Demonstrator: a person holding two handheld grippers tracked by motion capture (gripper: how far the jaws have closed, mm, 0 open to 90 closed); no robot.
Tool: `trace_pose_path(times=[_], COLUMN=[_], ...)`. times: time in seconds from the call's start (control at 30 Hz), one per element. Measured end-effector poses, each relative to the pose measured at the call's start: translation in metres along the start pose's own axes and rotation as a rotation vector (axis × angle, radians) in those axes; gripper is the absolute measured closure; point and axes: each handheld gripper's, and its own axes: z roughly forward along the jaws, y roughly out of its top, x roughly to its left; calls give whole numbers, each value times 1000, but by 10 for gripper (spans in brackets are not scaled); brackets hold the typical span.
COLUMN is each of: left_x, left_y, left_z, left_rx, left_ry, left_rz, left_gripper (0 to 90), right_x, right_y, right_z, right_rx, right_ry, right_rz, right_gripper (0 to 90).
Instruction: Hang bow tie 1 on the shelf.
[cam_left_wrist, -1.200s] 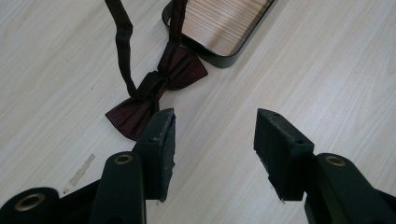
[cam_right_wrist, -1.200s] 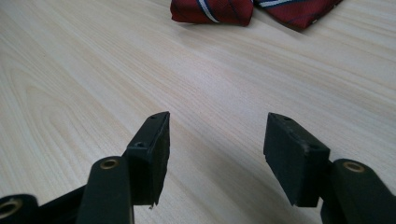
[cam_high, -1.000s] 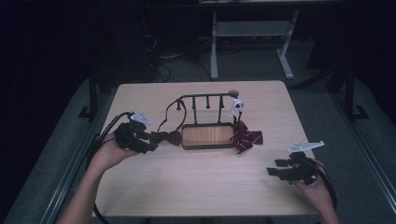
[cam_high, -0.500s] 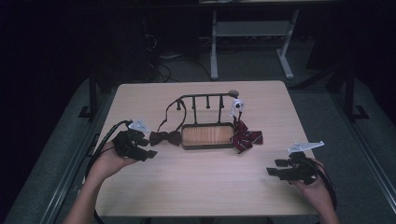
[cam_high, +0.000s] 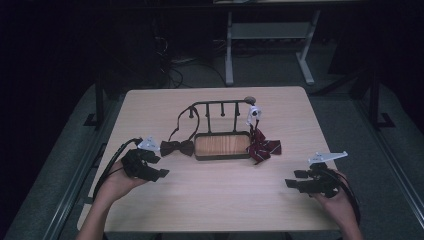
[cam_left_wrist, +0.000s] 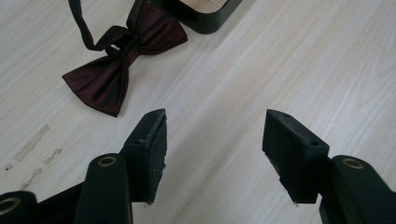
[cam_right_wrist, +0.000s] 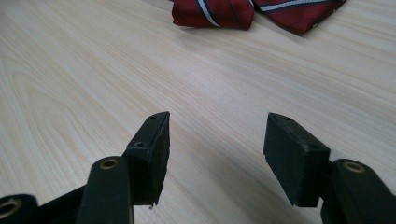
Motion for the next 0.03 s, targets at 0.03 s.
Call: trace_pose_path(times=[0.03], left_x=[-1], left_y=[-2], left_z=[1], left_rx=[-5], left_ry=[3], left_rz=[-2], left_gripper=[400], right_x=[1], right_y=[0], right_z=[0], right_rx=[2], right_ry=[1], right_rz=[-3], right_gripper=[405])
